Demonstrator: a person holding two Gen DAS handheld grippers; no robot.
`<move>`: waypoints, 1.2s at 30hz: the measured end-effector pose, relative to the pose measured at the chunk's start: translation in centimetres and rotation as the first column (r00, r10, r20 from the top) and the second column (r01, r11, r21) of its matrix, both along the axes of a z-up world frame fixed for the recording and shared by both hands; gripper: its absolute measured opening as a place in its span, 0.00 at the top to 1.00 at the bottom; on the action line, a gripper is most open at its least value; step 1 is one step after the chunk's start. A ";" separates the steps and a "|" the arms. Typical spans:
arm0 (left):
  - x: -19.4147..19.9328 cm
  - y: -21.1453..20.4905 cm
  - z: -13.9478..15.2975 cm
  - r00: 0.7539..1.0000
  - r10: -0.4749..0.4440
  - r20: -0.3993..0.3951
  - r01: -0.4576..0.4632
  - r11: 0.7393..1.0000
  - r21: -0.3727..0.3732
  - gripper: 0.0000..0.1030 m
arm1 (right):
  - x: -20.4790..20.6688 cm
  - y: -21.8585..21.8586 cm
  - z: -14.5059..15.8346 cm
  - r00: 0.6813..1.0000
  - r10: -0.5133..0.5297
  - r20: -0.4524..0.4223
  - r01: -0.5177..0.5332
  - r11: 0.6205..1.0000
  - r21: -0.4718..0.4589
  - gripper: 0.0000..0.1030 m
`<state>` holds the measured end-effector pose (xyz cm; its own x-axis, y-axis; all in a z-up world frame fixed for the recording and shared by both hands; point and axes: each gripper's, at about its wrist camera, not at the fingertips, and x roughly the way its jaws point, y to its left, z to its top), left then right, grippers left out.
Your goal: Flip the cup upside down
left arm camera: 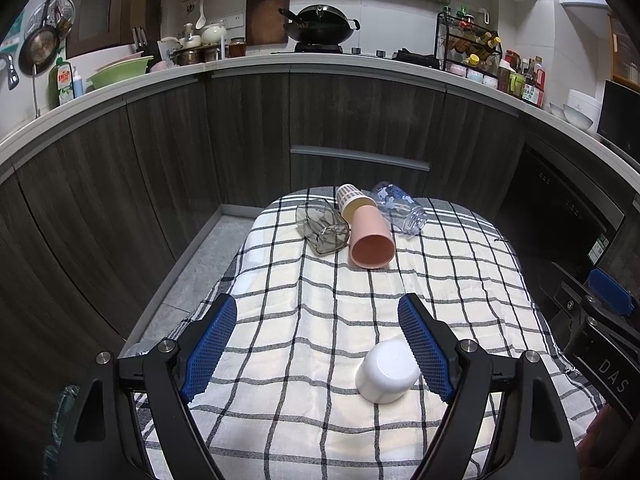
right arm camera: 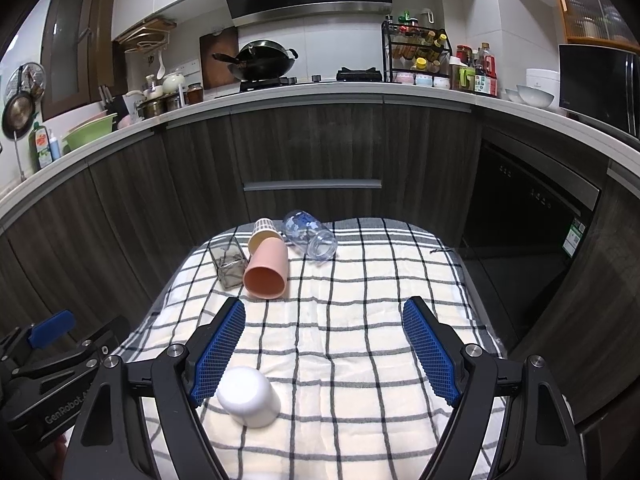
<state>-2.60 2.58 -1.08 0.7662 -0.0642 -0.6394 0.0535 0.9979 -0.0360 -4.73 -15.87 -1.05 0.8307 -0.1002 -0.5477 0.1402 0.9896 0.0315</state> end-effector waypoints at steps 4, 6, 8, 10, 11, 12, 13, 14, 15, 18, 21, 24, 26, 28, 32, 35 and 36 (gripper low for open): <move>0.0 0.0 0.0 1.000 0.000 -0.001 0.000 1.000 -0.001 0.19 | -0.1 0.1 0.0 1.000 0.002 -0.001 -0.002 1.000 0.000 0.21; 0.0 0.1 0.0 1.000 0.004 0.000 -0.004 1.000 -0.002 0.19 | -0.1 0.1 0.0 1.000 0.002 0.000 -0.002 1.000 0.001 0.21; -0.1 0.2 0.1 1.000 0.010 -0.001 -0.010 1.000 0.002 0.19 | 0.0 0.1 0.0 1.000 0.003 0.000 -0.003 1.000 0.002 0.21; 0.0 0.3 0.1 1.000 0.014 -0.002 -0.014 1.000 0.005 0.19 | 0.0 0.1 0.0 1.000 0.002 0.000 -0.002 1.000 0.002 0.21; 0.0 0.3 0.0 1.000 0.017 -0.003 -0.017 1.000 0.004 0.19 | 0.0 0.1 0.0 1.000 0.003 0.000 -0.003 1.000 0.002 0.21; 0.0 0.4 0.0 1.000 0.020 -0.005 -0.020 1.000 0.003 0.20 | 0.0 0.1 0.0 1.000 0.003 0.000 -0.003 1.000 0.001 0.21; 0.0 0.4 0.0 1.000 0.019 -0.009 -0.019 1.000 0.001 0.19 | 0.0 0.1 0.0 1.000 0.004 0.000 -0.004 1.000 0.001 0.21; 0.1 0.4 -0.1 1.000 0.017 -0.013 -0.017 1.000 -0.001 0.19 | 0.0 0.0 0.0 1.000 0.003 0.000 -0.003 1.000 0.001 0.21; 0.1 0.5 -0.2 1.000 0.017 -0.017 -0.017 1.000 -0.004 0.19 | 0.0 0.1 0.0 1.000 0.003 0.000 -0.003 1.000 0.001 0.21; 0.3 0.5 -0.3 1.000 0.016 -0.025 -0.016 1.000 -0.010 0.19 | 0.0 0.1 0.0 1.000 0.003 -0.001 -0.003 1.000 0.001 0.21; 0.4 0.4 -0.4 0.999 0.010 -0.035 -0.011 1.000 -0.015 0.19 | 0.0 0.1 0.0 1.000 0.002 0.001 -0.002 1.000 0.001 0.21; 0.4 0.2 -0.5 0.999 0.012 -0.037 -0.012 1.000 -0.007 0.19 | 0.0 0.1 0.0 1.000 0.002 -0.002 -0.002 1.000 0.000 0.21; 0.4 0.2 -0.5 0.999 0.014 -0.037 -0.014 1.000 -0.005 0.19 | -0.1 0.1 0.0 1.000 0.001 -0.001 -0.001 1.000 0.000 0.21; 0.4 0.1 -0.5 0.999 0.017 -0.035 -0.017 1.000 0.001 0.19 | 0.0 0.0 0.0 1.000 0.002 -0.001 -0.002 1.000 0.002 0.21; 0.4 0.1 -0.5 0.999 0.020 -0.036 -0.020 1.000 0.005 0.18 | 0.0 0.0 0.0 1.000 0.002 -0.003 -0.002 1.000 0.001 0.21; 0.4 0.1 -0.6 0.999 0.023 -0.035 -0.022 1.000 0.011 0.18 | -0.1 0.0 0.0 1.000 0.000 -0.002 0.000 1.000 0.002 0.21; 0.4 0.1 -0.6 0.999 0.025 -0.035 -0.024 1.000 0.014 0.18 | -0.1 0.1 0.0 1.000 0.001 -0.001 -0.001 1.000 0.002 0.21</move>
